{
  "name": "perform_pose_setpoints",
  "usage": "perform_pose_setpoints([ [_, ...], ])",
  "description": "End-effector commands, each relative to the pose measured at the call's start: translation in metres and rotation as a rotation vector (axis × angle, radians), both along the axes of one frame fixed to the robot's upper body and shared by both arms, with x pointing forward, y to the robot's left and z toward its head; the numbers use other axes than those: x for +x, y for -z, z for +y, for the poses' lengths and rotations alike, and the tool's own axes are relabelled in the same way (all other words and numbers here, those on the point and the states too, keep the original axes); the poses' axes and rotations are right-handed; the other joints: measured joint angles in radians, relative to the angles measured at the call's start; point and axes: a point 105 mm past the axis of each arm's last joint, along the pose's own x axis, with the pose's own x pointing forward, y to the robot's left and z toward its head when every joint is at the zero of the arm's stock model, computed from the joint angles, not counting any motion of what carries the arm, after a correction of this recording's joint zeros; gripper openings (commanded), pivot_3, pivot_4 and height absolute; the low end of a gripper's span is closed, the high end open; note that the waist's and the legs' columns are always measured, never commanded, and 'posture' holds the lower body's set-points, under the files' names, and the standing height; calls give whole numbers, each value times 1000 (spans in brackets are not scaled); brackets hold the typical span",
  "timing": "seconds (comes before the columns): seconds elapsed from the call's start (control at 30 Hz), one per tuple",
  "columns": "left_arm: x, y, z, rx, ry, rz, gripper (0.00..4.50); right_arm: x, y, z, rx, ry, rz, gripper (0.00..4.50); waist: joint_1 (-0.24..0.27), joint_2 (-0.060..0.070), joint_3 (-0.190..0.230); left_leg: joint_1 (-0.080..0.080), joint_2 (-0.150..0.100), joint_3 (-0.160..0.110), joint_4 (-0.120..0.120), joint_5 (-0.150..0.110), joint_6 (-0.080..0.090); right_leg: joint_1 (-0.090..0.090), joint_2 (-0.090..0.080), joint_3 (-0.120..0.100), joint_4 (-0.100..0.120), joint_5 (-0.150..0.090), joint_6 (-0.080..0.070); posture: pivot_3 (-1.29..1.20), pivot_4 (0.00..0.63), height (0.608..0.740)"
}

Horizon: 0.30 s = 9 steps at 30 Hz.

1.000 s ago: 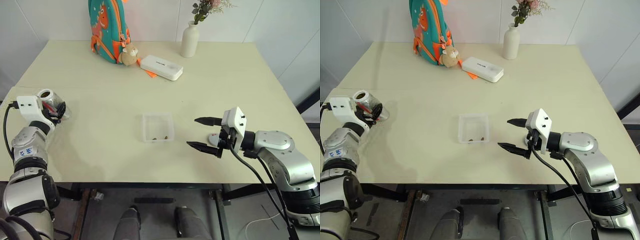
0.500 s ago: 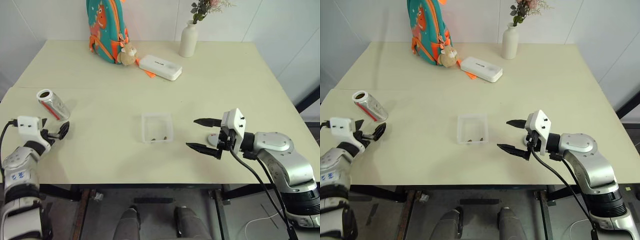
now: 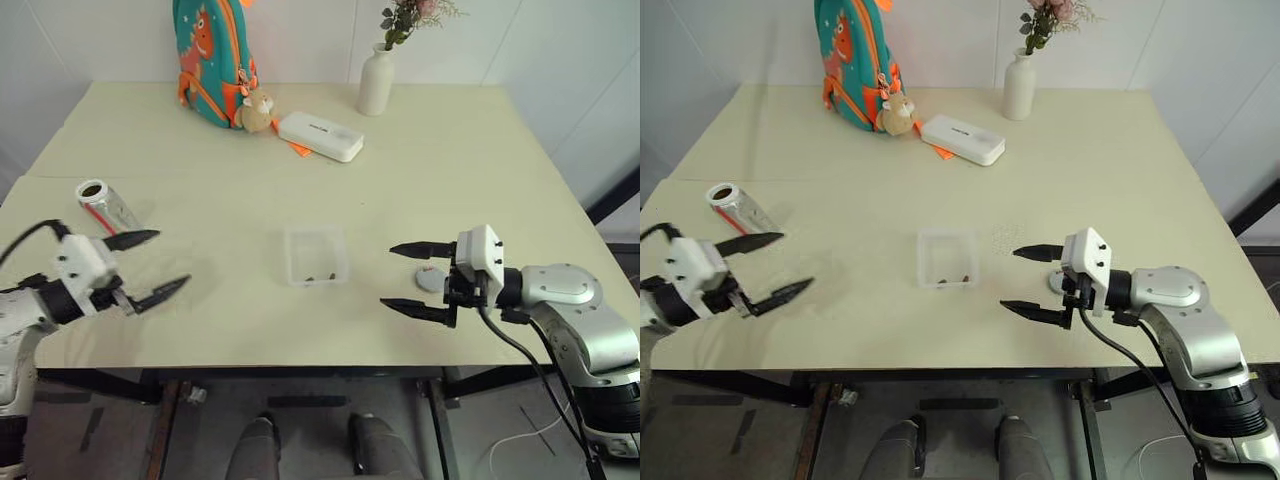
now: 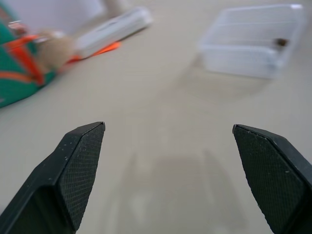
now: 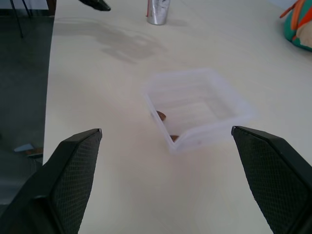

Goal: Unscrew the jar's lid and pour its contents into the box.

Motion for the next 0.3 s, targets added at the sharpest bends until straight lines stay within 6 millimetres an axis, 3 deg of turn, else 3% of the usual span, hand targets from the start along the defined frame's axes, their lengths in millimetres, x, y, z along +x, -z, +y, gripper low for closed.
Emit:
perform_pose_setpoints([
  [0.03, 0, -9, -17, 61, 122, -15, 4485, 2, -20, -11, 6, 0, -65, 4500, -2, -1, 0, 0, 1, 1, -1, 0, 0, -2, 0, 1, 1, 1, 2, 0, 150, 740],
  [0.13, 10, -14, -24, 38, 143, -35, 4485, 3, -18, -16, 4, 22, -70, 4500, -3, -1, 0, -2, 2, 2, -3, -1, 0, -8, 3, 2, 7, 7, 20, 0, 150, 740],
  [0.3, 14, -17, -30, 30, 154, -47, 4485, 3, -14, -15, 27, 51, -80, 4500, -15, 0, 0, -2, 3, 2, -4, -3, -3, -10, 5, 3, 9, 3, 23, 0, 150, 740],
])
